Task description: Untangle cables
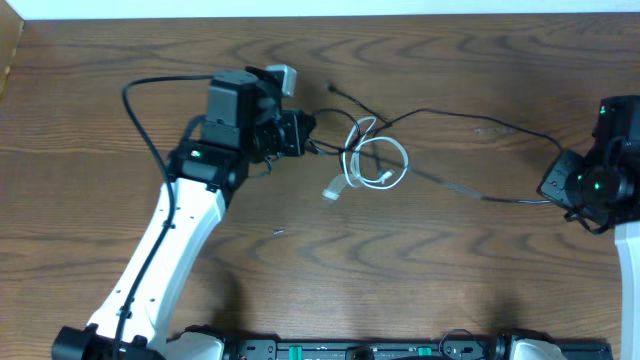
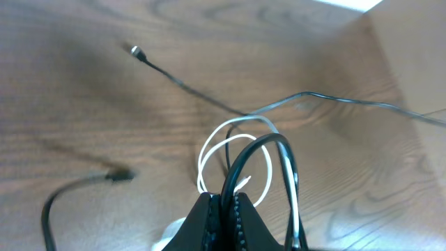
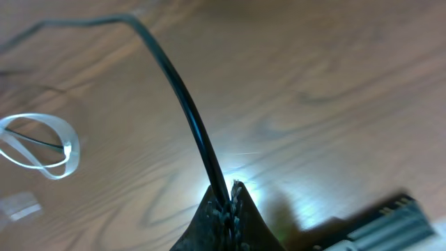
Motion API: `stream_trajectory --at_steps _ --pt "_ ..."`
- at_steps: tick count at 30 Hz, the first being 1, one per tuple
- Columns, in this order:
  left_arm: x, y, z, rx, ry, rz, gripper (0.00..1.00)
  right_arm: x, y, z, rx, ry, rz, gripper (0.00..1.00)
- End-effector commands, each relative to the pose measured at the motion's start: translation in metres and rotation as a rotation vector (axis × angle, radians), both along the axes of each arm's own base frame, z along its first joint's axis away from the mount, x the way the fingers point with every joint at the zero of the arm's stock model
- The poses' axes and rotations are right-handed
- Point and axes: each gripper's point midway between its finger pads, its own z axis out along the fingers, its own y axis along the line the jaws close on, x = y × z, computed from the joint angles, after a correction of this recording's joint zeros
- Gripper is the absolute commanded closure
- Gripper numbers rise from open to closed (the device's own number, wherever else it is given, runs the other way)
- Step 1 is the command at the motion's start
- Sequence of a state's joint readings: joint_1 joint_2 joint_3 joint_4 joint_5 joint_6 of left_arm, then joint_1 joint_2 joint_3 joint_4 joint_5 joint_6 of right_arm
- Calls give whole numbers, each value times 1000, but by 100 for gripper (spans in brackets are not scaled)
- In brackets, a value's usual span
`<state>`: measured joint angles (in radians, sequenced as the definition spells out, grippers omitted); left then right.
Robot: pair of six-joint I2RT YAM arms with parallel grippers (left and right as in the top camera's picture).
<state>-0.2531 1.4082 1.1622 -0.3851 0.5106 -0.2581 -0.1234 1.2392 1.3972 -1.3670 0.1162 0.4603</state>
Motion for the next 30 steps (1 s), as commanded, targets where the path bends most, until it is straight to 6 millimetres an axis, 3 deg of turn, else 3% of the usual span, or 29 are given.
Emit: stream_trajectory --at_steps 1,5,10,16,20,23,25,27,29,30 --pt "0 1 61 -89 -123 -33 93 -3 -32 -3 -152 57 -105 99" --pt "0 13 89 -98 -192 0 93 -13 -52 -13 -252 161 -186 99" --pt "6 53 109 -95 -236 137 92 -23 -78 -30 -335 310 -297 99" --pt "14 92 113 -137 -205 294 92 -32 -91 -70 -243 511 -338 99" --pt "21 126 103 -70 -186 449 92 -33 -95 -95 -160 606 -329 99" --pt "20 128 100 -64 -174 458 93 -23 -84 -111 -51 614 -238 99" --pt "17 116 101 -95 -165 402 92 -9 -69 -118 42 571 -127 99" --pt "13 102 103 -121 -159 344 92 11 -44 -121 170 485 26 98" --pt "10 89 103 -135 -154 300 92 39 0 -114 363 326 270 87" --pt "8 84 103 -137 -153 286 93 52 25 -105 453 230 404 76"
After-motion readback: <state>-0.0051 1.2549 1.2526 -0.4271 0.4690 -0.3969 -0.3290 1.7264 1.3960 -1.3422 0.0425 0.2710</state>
